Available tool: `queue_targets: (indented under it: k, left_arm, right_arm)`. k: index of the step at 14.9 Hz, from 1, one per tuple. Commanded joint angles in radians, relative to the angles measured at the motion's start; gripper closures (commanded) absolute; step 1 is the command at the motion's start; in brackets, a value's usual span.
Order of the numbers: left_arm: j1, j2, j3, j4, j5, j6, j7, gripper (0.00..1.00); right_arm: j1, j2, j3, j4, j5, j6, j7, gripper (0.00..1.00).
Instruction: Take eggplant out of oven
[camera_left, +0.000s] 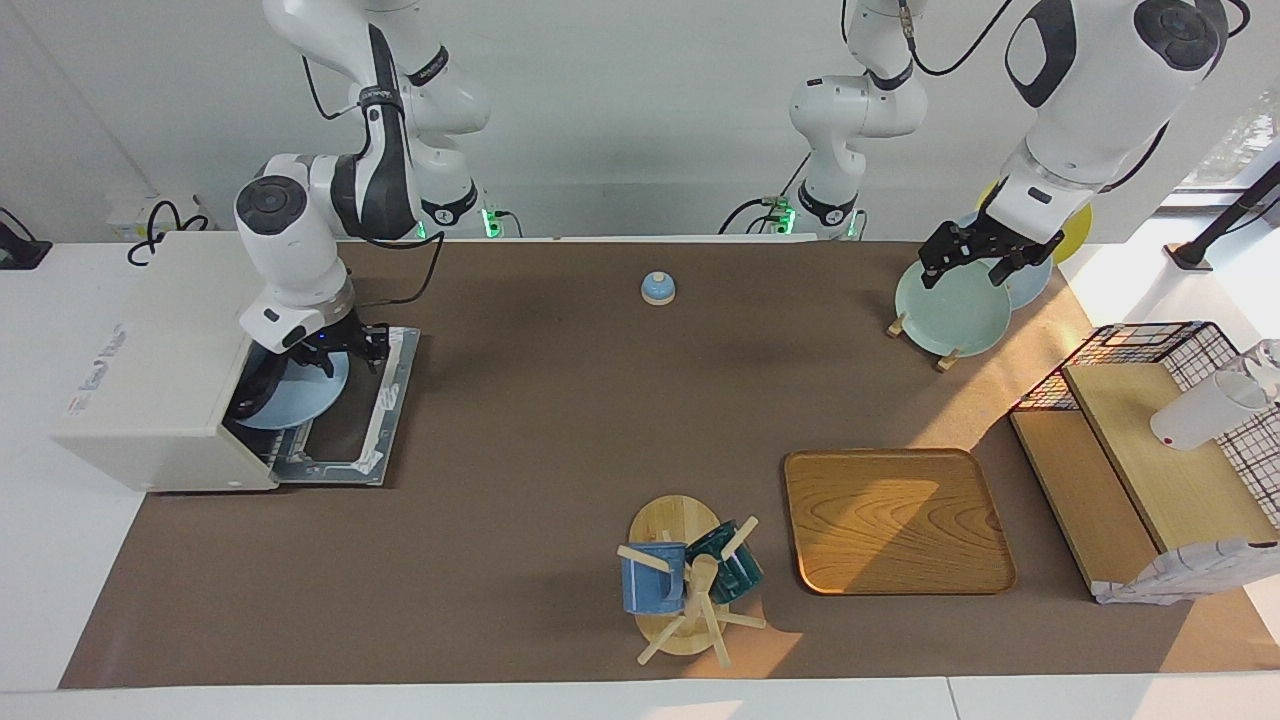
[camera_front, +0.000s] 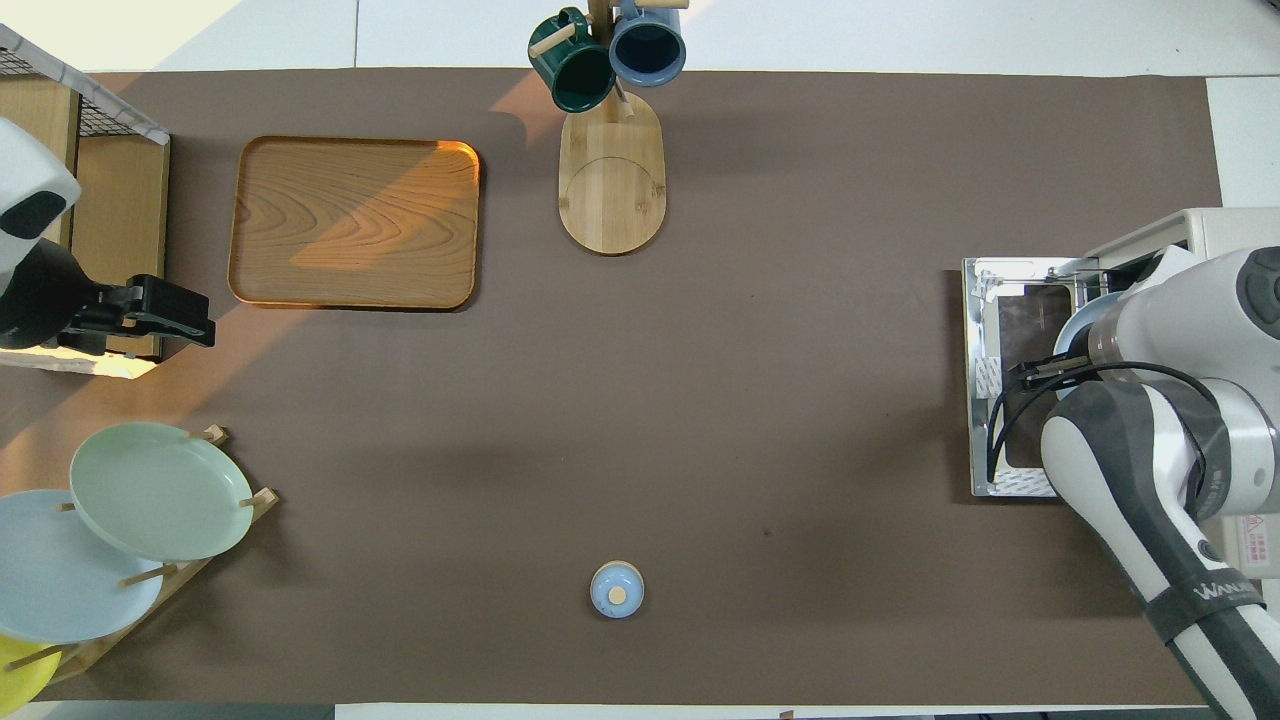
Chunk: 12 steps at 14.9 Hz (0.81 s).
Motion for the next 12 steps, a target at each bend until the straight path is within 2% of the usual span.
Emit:
queue_targets:
  k: [1,2,4,6,8,10,12]
  left_arm:
    - [0.010,-0.002,-0.005,0.000,0.020,-0.007,0.005,0.00]
    - [0.010,-0.002,-0.005,0.000,0.020,-0.008,0.005,0.00]
    - [0.003,-0.002,-0.005,0.000,0.020,-0.007,0.005,0.00]
    - [0.003,-0.002,-0.005,0.000,0.020,-0.003,0.006,0.00]
    - [0.004,-0.002,-0.007,0.000,0.020,-0.003,0.006,0.00]
    - [0.003,-0.002,-0.007,0.000,0.020,-0.002,0.006,0.00]
    - [0.003,-0.002,-0.007,-0.002,0.020,0.021,0.011,0.00]
  right_arm:
    - [-0.021,-0.048,0.006,-0.086,-0.011,0.065,-0.018,0.44]
    - [-0.023,-0.043,0.006,-0.089,-0.011,0.072,-0.021,0.52]
    - [-0.020,-0.037,0.005,-0.084,-0.013,0.075,-0.038,1.00]
    - [0.000,-0.034,0.006,-0.064,-0.028,0.052,-0.043,1.00]
    - [0.043,-0.013,0.014,0.006,-0.045,-0.020,-0.035,1.00]
    - [0.144,0.020,0.016,0.112,-0.043,-0.126,0.018,1.00]
    - [0.265,0.032,0.017,0.166,-0.040,-0.180,0.164,1.00]
